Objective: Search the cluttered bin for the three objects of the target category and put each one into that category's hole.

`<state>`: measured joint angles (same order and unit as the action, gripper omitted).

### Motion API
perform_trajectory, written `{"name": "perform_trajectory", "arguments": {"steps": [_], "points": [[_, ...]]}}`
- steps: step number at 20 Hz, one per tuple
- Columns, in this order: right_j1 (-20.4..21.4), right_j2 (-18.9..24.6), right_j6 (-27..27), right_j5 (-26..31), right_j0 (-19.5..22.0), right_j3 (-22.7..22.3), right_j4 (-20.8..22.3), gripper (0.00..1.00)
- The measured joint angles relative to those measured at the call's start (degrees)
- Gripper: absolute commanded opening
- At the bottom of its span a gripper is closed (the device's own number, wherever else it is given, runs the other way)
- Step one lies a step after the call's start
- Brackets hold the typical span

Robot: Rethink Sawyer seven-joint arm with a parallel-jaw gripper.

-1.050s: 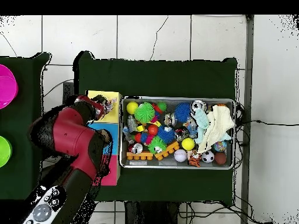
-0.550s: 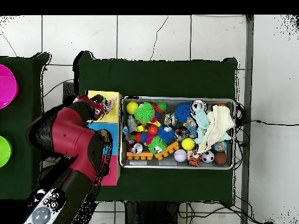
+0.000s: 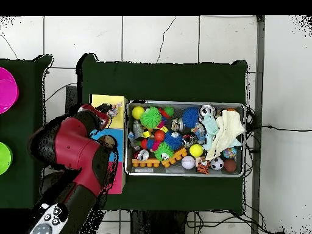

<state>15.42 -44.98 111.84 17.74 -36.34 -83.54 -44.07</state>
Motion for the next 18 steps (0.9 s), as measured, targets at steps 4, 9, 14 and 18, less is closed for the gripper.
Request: {"name": "perform_trajectory", "arguments": {"steps": [4,9,14,18], "points": [[0.01,0.01,0.00,0.00,-0.40,-0.71,0.01,0.00],[-0.02,0.13,0.00,0.00,-0.58,-0.95,-0.01,0.00],[-0.22,0.25,0.01,0.00,-0.93,-1.10,-0.04,0.00],[-0.54,0.39,0.01,-0.01,-1.33,-1.25,-0.09,0.00]]}}
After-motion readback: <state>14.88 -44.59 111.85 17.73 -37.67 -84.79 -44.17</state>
